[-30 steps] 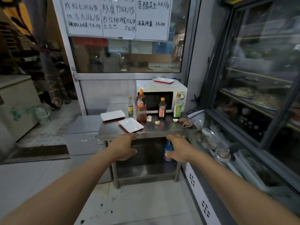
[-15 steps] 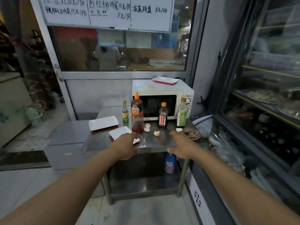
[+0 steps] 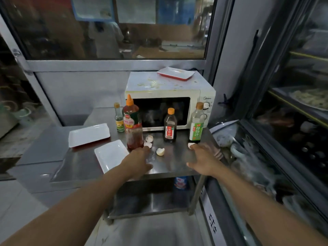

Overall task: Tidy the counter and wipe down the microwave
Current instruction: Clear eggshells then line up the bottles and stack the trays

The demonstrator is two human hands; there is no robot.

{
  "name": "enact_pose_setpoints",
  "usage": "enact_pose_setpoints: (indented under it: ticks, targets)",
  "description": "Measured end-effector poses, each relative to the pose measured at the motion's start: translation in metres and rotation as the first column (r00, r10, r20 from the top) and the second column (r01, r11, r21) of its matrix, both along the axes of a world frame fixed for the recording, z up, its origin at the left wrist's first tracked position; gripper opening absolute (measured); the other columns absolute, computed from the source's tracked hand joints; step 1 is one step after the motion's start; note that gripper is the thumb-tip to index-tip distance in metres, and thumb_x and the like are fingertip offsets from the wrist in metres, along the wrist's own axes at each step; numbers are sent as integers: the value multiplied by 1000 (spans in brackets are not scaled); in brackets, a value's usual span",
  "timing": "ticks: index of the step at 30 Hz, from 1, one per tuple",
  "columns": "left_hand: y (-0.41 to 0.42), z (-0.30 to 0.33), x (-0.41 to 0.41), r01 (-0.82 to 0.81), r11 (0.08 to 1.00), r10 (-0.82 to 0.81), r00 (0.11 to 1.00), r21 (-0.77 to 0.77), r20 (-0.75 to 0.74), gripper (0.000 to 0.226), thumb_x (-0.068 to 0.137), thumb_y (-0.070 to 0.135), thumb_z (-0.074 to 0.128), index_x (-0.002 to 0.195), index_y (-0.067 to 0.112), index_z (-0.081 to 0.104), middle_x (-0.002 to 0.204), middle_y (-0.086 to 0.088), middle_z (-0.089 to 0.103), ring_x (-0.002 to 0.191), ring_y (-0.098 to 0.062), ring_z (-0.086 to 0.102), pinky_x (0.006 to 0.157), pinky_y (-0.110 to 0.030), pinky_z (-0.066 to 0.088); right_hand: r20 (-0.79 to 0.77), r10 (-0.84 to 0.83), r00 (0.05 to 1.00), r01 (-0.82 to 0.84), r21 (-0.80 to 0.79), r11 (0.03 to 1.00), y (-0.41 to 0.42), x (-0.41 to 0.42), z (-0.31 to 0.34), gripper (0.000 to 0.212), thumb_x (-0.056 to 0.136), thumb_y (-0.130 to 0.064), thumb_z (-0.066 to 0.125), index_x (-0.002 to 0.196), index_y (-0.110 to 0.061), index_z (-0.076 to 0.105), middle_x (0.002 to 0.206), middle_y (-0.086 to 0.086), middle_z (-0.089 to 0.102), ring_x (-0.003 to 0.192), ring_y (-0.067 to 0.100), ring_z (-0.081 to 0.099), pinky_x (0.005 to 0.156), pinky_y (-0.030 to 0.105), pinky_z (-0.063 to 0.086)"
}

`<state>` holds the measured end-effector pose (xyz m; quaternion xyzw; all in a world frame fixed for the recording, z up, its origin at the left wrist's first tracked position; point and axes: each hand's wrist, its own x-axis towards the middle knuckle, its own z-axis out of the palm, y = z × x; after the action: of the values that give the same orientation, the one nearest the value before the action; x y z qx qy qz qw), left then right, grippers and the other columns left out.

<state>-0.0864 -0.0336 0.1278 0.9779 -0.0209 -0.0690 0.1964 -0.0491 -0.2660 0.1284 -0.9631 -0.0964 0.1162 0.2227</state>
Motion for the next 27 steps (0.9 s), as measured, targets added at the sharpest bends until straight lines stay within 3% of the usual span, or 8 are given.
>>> enact_pose_setpoints:
  ticks: [4, 8, 12, 17, 19, 22, 25, 27]
  targets:
    - [-6, -22, 51, -4, 999, 3, 999, -43, -32, 55, 83, 26, 66, 132, 17, 42, 128, -6, 54, 113, -22, 54, 90, -29, 45, -35, -66, 997, 67, 34, 997, -7, 35, -16, 66, 85, -27, 66, 140, -13, 33, 145, 12, 31, 134, 26, 33, 107, 30, 29]
    - [-7, -44, 99, 30, 999, -32, 997, -31, -77, 57, 84, 31, 64, 133, 15, 41, 130, -8, 53, 116, -24, 53, 91, -31, 43, -67, -109, 992, 113, 66, 991, -11, 70, -33, 62, 85, -24, 66, 139, -12, 38, 142, 9, 40, 130, 23, 39, 104, 26, 32]
    - [-7, -67, 132, 15, 999, -18, 994, -31, -103, 56, 85, 36, 61, 133, 14, 40, 131, -10, 52, 118, -26, 51, 95, -36, 45, -36, -159, 987, 162, 79, 984, -17, 98, -54, 56, 84, -23, 67, 135, -11, 45, 136, 4, 45, 126, 20, 41, 91, 16, 29]
    - [-14, -99, 156, -9, 997, -4, 989, -83, -145, 56, 83, 33, 66, 128, 10, 43, 124, -13, 55, 111, -28, 55, 91, -38, 46, 16, -213, 977, 210, 112, 971, -20, 131, -83, 35, 82, -17, 66, 115, -10, 56, 111, 5, 58, 110, 22, 50, 67, 13, 22]
    - [-18, -110, 164, -42, 996, 30, 989, -83, -148, 61, 83, 34, 66, 133, 10, 39, 130, -14, 51, 116, -29, 52, 94, -38, 45, 51, -219, 974, 211, 122, 970, -21, 144, -94, 39, 83, -19, 66, 119, -10, 54, 111, 7, 62, 108, 24, 54, 67, 12, 19]
    - [-24, -124, 174, -102, 991, 88, 984, -84, -157, 66, 84, 35, 65, 137, 10, 36, 136, -15, 45, 121, -30, 47, 96, -38, 43, 62, -212, 975, 201, 152, 968, -20, 161, -113, 46, 83, -25, 68, 123, -10, 52, 112, 8, 64, 105, 27, 58, 78, 18, 29]
    - [-29, -136, 180, -174, 980, 155, 971, -93, -183, 68, 84, 35, 66, 138, 9, 35, 135, -16, 45, 120, -31, 48, 95, -39, 43, 152, -252, 956, 232, 133, 963, -18, 171, -128, 43, 82, -30, 69, 117, -9, 55, 103, 8, 65, 95, 25, 61, 72, 21, 34]
    - [-32, -142, 182, -206, 975, 186, 962, -84, -199, 68, 83, 35, 66, 137, 8, 35, 134, -16, 46, 119, -30, 49, 93, -37, 42, 185, -241, 953, 223, 115, 968, -18, 176, -138, 48, 83, -31, 67, 122, -8, 52, 108, 10, 63, 98, 27, 60, 74, 25, 40]
